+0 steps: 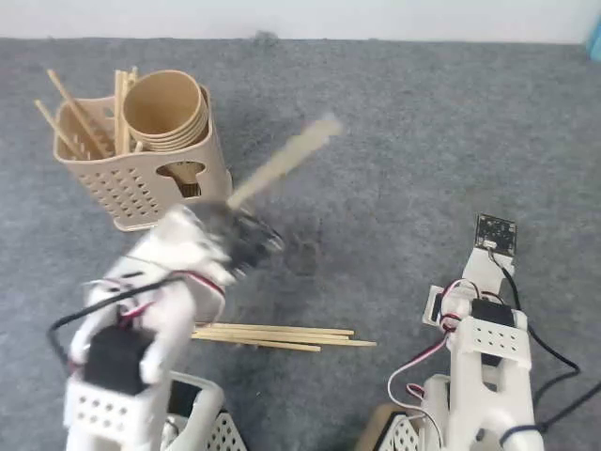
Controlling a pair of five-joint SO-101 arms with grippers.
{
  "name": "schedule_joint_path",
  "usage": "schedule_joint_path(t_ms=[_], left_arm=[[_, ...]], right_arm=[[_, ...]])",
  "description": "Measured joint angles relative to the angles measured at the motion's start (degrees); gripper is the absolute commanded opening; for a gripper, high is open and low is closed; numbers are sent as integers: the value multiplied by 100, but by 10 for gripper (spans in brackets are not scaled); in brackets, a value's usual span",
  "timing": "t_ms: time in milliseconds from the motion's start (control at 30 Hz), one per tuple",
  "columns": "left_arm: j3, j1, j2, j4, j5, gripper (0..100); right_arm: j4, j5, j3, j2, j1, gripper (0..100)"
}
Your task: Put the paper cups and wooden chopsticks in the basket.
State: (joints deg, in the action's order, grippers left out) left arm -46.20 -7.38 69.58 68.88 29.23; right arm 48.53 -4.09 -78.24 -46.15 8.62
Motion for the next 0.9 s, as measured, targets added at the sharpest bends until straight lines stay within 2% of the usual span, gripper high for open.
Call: schedule_joint_path(t_ms=[233, 333, 467, 600, 900], left_arm=[[185, 1829, 35, -2365, -2954, 14], [193, 2400, 35, -3191, -3727, 14], [246, 2646, -255, -4237, -3965, 14], [440, 2699, -1319, -5116, -3982, 14], [1415, 3279, -3657, -5380, -3982, 14]], right_arm=[[0, 0, 0, 0, 0, 249], [0, 0, 0, 0, 0, 249], [0, 0, 0, 0, 0, 249], [0, 0, 0, 0, 0, 249], [0, 0, 0, 0, 0, 249]])
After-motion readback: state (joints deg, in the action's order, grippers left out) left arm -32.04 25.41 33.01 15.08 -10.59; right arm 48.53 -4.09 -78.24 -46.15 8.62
